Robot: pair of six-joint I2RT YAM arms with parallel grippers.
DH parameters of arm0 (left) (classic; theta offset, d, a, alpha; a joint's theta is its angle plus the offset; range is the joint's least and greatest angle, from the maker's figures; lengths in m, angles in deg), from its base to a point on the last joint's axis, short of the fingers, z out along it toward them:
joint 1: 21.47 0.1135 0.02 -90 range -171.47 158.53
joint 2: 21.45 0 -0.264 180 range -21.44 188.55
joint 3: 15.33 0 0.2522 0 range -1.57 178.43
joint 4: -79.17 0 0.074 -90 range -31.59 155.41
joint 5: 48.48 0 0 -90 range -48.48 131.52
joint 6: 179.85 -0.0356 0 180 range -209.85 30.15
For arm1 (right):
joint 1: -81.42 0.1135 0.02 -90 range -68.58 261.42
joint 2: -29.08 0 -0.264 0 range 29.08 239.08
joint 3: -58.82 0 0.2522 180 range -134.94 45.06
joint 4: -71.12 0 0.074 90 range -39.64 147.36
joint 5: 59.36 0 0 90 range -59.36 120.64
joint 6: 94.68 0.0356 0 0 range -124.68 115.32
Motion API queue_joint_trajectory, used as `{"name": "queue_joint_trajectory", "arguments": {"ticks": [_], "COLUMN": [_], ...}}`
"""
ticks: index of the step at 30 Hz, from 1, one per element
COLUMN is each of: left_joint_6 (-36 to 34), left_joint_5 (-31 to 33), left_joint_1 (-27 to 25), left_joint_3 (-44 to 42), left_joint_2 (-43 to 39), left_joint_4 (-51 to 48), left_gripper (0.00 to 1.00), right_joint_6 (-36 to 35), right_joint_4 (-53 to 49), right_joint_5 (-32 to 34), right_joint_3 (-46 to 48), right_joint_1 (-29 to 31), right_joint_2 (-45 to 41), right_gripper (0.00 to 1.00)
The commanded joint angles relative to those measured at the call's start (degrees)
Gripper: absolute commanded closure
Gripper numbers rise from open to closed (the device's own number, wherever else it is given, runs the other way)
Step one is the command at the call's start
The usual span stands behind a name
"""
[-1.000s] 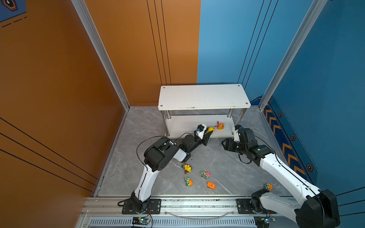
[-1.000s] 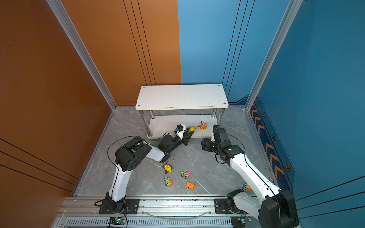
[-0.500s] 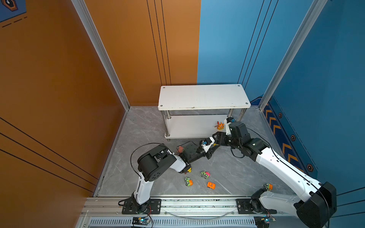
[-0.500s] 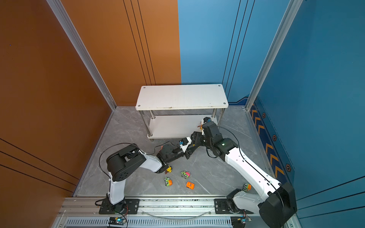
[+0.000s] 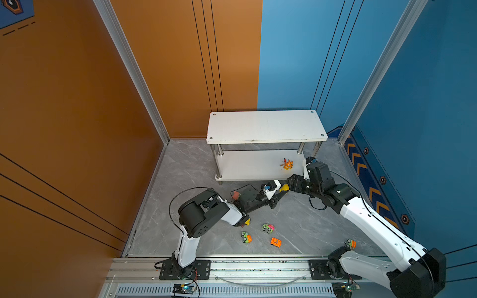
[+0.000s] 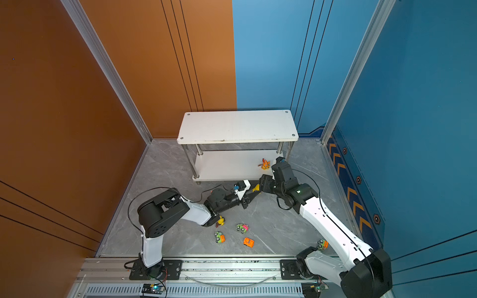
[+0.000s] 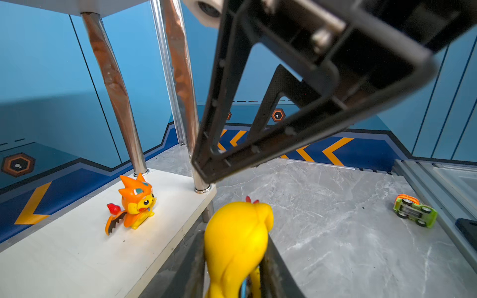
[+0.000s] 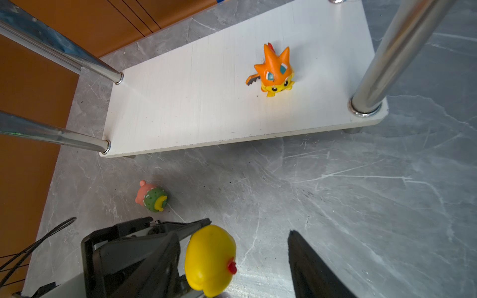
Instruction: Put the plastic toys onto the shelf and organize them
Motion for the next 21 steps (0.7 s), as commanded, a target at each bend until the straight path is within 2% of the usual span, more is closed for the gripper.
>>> {"name": "queue_joint_trajectory", "arguments": {"ticks": [1,12,17,21], "left_joint_6": [0.3,0.6,0.5,0.7], "left_joint_5": [-1.6,-2.0,-2.0,-2.1], "left_joint_1": [-0.3,-0.3,-0.2,0.0], "left_joint_3": [1.0,1.7,1.8,2.2], "left_joint_2": [-1.5,-1.3,-1.3,-1.1], "left_joint_4": [1.6,1.6,1.6,1.6], "left_gripper": [1.00,1.00,1.00,1.00], "right_joint_6": [1.2,2.2,3.4,4.3], "right_joint_4": [0.7,3.4,6.2,7.0], "right_joint_5": [-4.4,-8.3,-11.5,-14.2], "right_joint_3": [0.8,3.1,4.4,4.4], "right_joint_1": [0.3,-0.3,-1.4,-1.7], "right_joint_2": [1.7,4.1,3.9,4.2], "right_gripper": [0.35,0.39,0.50,0.50]}}
